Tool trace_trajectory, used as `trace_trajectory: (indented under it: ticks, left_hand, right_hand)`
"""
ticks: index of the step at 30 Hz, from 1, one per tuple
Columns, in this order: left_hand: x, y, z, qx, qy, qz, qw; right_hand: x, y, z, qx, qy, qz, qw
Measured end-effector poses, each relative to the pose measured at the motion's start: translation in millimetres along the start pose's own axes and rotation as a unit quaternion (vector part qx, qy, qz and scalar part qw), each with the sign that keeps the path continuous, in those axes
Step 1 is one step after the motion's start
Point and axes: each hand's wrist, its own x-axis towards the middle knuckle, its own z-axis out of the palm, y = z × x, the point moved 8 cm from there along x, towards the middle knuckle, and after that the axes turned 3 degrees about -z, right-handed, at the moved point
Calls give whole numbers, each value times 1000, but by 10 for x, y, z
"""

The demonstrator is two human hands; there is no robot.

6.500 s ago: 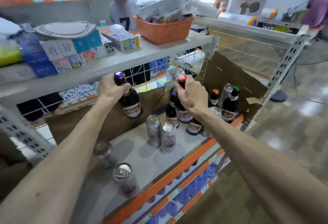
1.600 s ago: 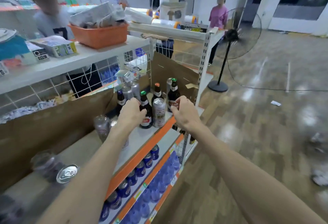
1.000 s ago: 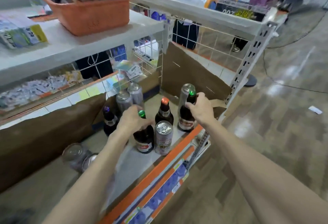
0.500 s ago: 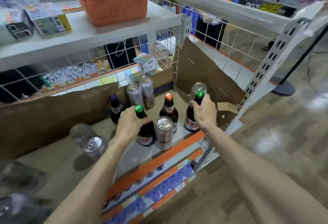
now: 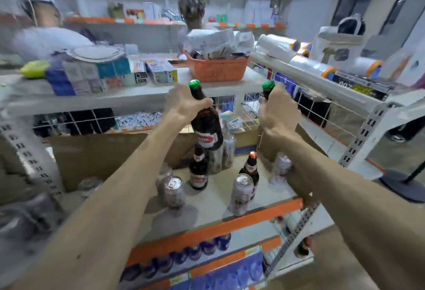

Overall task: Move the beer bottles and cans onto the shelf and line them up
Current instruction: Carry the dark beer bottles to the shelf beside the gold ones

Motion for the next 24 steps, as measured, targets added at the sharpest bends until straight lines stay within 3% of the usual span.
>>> trace_trajectory:
  ticks: [5, 13, 18, 24]
  left_hand:
    - [-344, -446, -1034, -18, 82, -29, 996]
    - [-1609, -2135, -3531, 53, 212, -140, 966]
    - [-2611, -3197, -4939, 117, 249, -217, 937]
    - [-3366, -4112, -5728, 137, 245, -264, 923]
  right_hand:
    - [-422, -1243, -54, 120, -26, -77, 989]
    - [-2051, -3616, 308, 258, -175, -126, 942]
    - [-3160, -5026, 389, 331, -230, -157, 901]
    - [-4260, -6223, 577, 358, -296, -179, 867]
